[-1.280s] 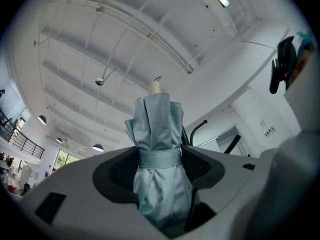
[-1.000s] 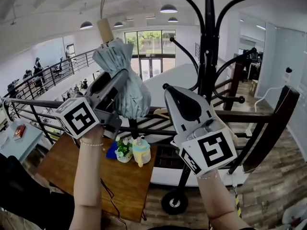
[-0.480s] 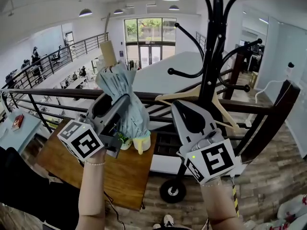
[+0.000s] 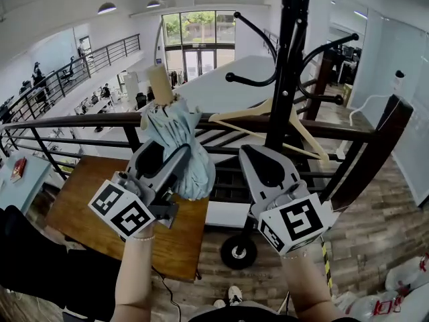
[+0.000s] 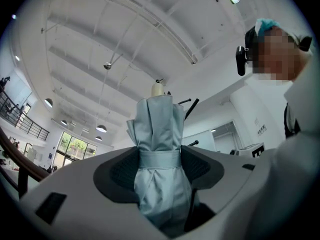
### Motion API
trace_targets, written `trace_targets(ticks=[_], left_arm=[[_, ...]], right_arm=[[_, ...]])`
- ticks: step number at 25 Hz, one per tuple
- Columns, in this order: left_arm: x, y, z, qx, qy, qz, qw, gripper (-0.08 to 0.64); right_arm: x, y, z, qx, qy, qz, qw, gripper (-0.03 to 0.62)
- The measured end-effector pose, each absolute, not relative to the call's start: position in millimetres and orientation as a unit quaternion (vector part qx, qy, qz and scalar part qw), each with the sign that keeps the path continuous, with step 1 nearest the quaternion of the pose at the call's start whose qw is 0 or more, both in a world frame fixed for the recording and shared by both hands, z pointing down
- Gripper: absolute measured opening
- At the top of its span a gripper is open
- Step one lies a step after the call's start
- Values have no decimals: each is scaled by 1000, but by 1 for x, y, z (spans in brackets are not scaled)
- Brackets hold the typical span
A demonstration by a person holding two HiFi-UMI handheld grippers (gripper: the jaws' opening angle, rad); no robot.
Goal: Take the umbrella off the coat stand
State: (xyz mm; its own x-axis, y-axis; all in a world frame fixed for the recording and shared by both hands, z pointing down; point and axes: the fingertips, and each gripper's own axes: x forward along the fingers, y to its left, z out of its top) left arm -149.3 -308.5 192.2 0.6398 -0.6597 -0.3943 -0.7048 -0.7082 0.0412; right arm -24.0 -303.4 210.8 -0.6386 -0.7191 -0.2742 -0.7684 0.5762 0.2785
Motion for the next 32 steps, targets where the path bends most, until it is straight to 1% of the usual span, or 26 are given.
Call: trace_targets(ticks=[3,15,20,32], left_arm=[[-141,-301,200,-906,372,191,61,274],[-109,-285,254,-921,353,163,35,272],[-105,-280,271,-922,349,165,14,272],[-69,-274,306,-929,329,169,-30,272]], right_arm=[[-22,-299,219,-424,885,182,61,31],[-5,-293,266,-438,888,136,42,31],[0,-289,274,-443,887,123,45,29],[21,-293,290,-443,889,107,40,29]])
